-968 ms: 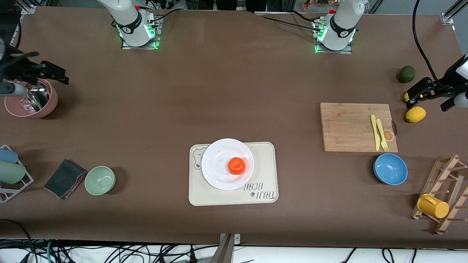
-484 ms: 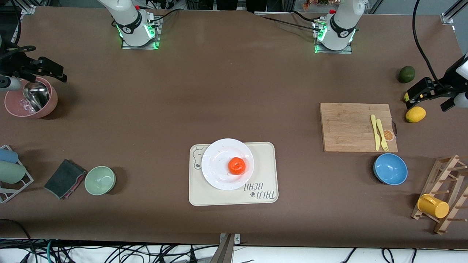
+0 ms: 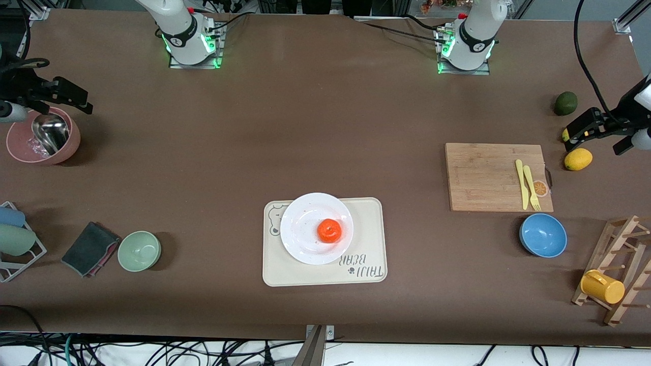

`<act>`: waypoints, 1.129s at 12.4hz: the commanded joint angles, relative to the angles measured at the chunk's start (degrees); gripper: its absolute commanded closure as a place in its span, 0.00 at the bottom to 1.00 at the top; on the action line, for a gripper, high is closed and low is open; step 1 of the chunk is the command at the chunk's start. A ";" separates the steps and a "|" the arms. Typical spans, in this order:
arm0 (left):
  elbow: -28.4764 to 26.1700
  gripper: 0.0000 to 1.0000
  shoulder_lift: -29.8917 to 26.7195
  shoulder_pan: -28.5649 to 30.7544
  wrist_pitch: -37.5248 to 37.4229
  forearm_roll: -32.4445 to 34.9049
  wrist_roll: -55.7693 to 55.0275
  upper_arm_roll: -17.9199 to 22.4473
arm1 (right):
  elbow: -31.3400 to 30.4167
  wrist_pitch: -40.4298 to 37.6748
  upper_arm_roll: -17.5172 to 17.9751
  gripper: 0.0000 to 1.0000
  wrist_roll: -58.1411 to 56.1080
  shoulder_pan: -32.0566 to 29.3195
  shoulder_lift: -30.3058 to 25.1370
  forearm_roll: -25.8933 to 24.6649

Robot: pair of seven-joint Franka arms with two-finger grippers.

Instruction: Place orange and plate with both arms

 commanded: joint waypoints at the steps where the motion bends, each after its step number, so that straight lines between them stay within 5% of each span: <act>1: 1.27 0.00 0.52 -0.26 -0.57 0.48 1.12 0.09 | -1.06 0.66 0.09 0.00 0.80 -0.33 -1.58 -1.12; 14: 1.36 0.00 0.70 0.27 0.04 0.82 0.77 0.09 | 1.31 -2.51 1.23 0.00 0.27 -0.07 0.36 -2.18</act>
